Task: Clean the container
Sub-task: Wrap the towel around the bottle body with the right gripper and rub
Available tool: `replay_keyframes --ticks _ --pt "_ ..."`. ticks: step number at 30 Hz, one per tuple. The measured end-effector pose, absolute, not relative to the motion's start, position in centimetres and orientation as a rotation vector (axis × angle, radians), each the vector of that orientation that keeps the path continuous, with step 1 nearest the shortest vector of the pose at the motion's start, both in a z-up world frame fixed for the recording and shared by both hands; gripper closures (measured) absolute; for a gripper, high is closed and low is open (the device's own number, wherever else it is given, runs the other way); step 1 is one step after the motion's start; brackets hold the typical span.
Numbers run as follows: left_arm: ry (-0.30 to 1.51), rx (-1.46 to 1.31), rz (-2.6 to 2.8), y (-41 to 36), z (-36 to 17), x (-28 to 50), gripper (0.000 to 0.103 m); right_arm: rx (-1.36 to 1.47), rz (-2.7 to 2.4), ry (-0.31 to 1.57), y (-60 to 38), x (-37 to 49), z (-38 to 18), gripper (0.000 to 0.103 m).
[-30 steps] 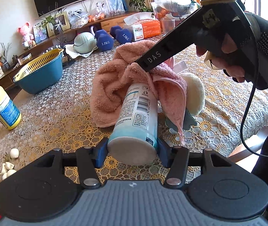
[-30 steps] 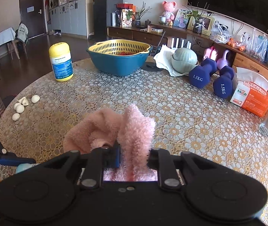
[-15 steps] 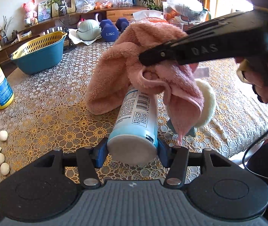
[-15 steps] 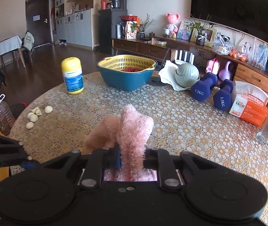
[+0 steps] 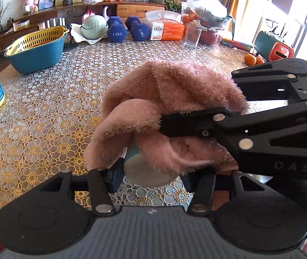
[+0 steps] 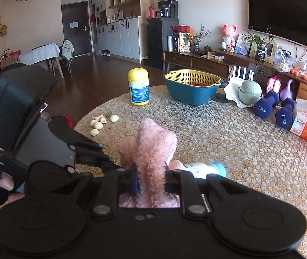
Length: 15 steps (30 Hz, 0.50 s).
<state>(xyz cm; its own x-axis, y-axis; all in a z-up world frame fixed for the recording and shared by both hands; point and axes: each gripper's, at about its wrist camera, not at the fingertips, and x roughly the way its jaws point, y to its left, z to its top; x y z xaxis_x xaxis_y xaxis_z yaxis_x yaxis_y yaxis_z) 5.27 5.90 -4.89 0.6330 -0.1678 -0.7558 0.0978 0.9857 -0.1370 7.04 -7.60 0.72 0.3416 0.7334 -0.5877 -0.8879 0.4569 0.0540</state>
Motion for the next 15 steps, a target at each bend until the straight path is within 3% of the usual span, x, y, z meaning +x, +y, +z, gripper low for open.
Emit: replay_keyframes --ticks 15 --pt "0.879 -0.131 -0.174 7.0 -5.2 5.3 0.050 -0.360 0.899 0.635 -5.6 14.8 -2.2 0.086"
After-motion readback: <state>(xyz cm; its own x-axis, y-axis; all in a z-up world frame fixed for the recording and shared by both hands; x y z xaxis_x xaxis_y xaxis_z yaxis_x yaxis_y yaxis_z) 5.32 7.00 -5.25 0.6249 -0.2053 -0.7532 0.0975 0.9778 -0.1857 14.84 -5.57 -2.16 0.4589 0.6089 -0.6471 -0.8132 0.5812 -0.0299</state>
